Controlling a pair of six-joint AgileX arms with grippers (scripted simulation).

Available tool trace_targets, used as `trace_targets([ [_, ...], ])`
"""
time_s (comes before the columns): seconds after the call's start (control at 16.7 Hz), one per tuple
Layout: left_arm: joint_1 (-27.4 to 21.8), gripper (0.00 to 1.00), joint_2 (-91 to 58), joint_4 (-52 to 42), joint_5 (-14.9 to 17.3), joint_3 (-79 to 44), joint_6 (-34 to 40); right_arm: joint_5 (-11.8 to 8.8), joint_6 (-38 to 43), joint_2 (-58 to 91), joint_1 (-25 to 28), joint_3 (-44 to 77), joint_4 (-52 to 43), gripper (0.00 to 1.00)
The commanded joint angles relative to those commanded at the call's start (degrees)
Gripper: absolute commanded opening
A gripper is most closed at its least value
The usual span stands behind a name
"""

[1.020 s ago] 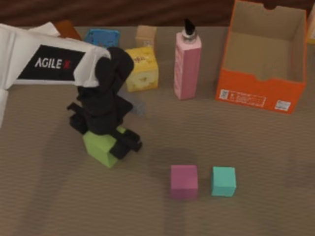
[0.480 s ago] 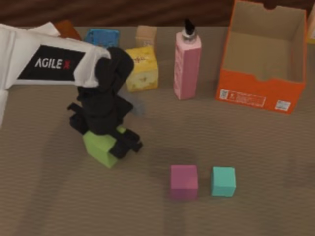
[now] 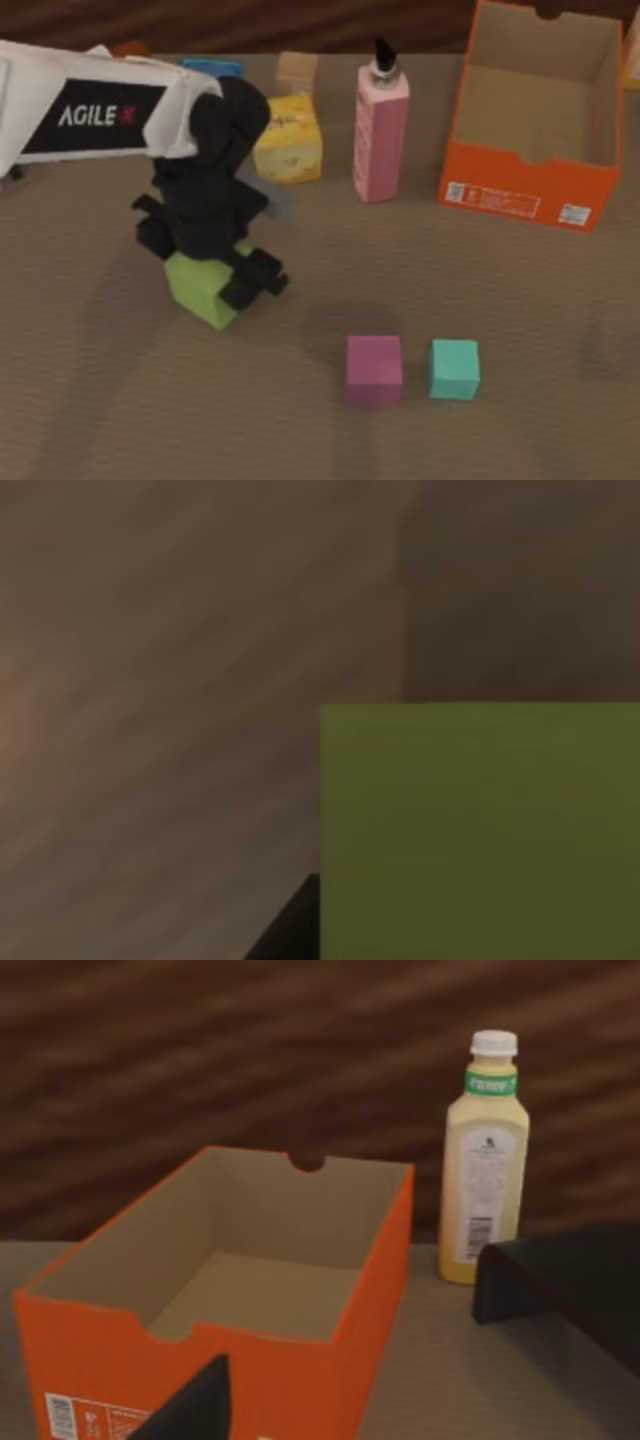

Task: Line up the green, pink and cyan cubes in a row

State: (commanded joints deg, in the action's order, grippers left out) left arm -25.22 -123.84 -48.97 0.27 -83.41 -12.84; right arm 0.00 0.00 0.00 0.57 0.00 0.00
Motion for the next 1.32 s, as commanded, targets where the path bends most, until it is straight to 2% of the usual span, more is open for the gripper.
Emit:
trace_targets([
  [0.3, 0.68, 0.0, 4.29, -9.01, -0.04, -4.49, 0.05, 0.0, 0.0, 0.0, 0.0, 0.0, 0.0, 1.0],
  [0.72, -0.32, 0.0, 4.74, -9.07, -0.09, -4.07, 1.95, 0.0, 0.0, 0.0, 0.0, 0.0, 0.0, 1.0],
  [0.96, -3.04, 0.0, 7.27, -9.16, -0.19, -1.44, 12.87, 0.0, 0.0, 0.0, 0.0, 0.0, 0.0, 1.0],
  [1.32, -8.68, 0.0, 13.02, -9.35, -0.35, 5.28, 38.62, 0.0, 0.0, 0.0, 0.0, 0.0, 0.0, 1.0],
])
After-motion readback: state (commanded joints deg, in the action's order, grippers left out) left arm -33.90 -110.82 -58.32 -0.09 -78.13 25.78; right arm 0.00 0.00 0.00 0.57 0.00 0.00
